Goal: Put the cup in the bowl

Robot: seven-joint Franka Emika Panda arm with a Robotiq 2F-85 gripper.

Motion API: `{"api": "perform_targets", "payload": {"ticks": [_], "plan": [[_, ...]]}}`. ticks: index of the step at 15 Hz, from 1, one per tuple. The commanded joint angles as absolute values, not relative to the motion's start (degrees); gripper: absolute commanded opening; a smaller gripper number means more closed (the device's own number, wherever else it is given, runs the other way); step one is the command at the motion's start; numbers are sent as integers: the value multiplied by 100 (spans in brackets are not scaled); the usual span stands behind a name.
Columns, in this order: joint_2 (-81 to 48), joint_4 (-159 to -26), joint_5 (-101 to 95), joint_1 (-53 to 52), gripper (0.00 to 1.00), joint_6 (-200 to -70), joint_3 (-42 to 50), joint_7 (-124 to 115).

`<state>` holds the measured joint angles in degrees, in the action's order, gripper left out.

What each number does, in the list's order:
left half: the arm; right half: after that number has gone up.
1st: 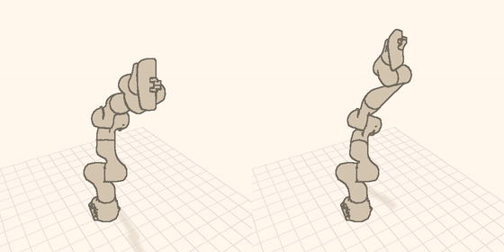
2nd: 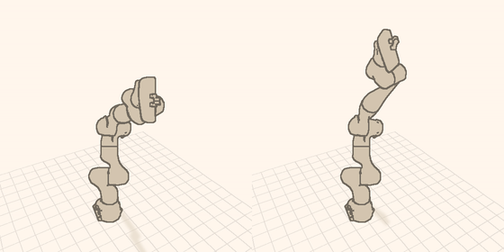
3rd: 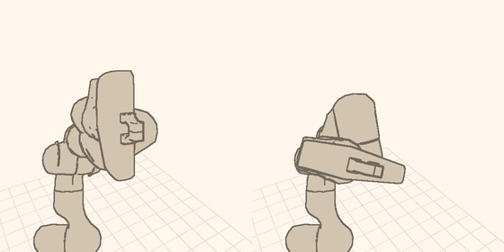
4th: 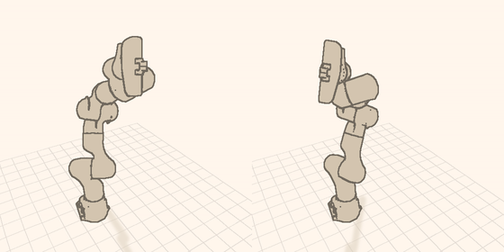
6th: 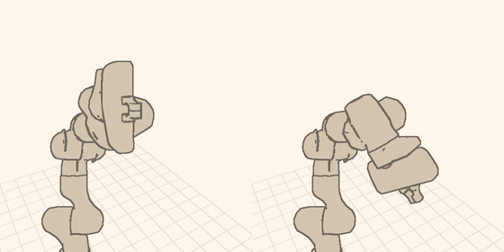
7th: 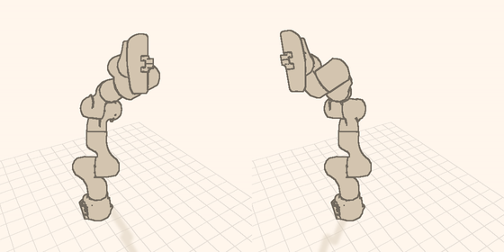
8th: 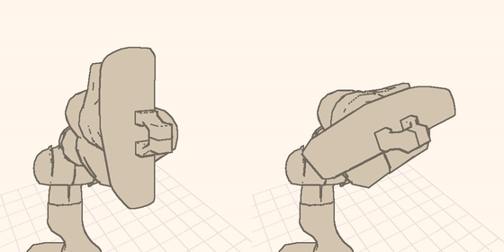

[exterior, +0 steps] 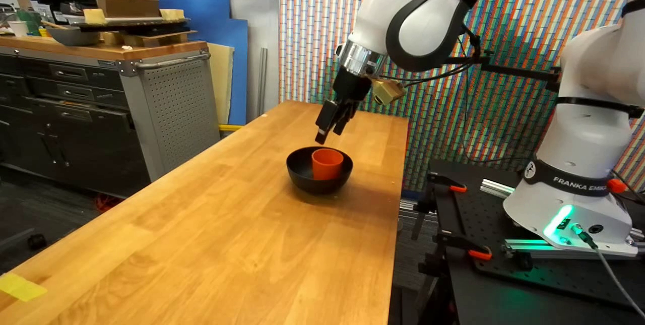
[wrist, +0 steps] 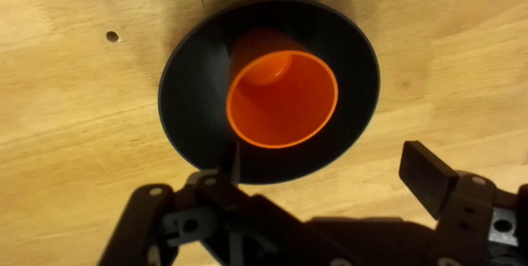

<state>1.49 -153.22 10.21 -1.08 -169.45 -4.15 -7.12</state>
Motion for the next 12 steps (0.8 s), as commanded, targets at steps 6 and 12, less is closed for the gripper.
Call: {"api": "perform_targets", "payload": {"ticks": [6,12], "plan": [[2274,-14474,70,503,100,-13634,-81,-1122],[2486,-14158,-591,978,100,-12707,121,-1198]]}}
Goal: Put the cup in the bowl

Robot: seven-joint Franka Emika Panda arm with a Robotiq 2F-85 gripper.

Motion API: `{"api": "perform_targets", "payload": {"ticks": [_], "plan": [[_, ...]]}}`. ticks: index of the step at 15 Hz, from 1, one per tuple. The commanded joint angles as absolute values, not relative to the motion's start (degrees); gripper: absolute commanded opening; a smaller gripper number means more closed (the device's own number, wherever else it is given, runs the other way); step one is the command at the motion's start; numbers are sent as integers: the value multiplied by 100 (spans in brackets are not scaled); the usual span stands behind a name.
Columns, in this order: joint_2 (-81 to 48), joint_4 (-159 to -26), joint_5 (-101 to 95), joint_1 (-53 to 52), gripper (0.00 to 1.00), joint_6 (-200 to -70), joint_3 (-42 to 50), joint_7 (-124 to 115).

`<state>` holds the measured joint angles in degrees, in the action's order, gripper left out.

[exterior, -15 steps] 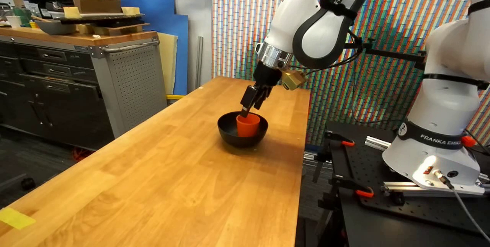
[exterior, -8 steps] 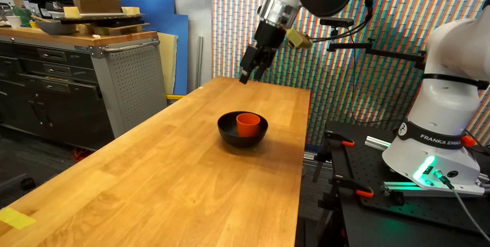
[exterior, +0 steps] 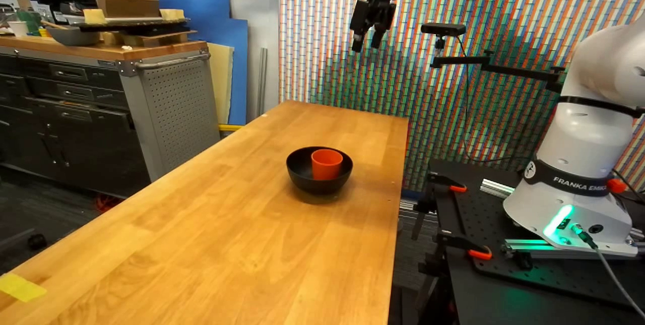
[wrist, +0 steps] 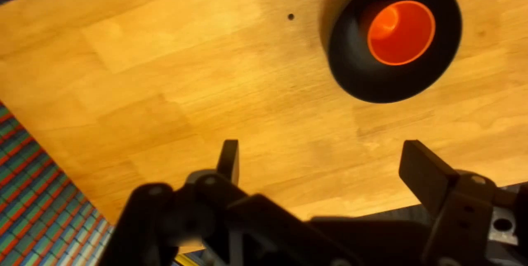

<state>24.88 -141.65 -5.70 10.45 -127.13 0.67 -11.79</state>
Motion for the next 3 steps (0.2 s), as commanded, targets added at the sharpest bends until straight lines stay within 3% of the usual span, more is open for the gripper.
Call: {"api": "perform_targets", "payload": {"ticks": [1,3], "plan": [[2513,-14100,-691,1076,100,-12564,169,-1206],[2520,-14061,-733,1136,100,-12483,203,-1209]]}}
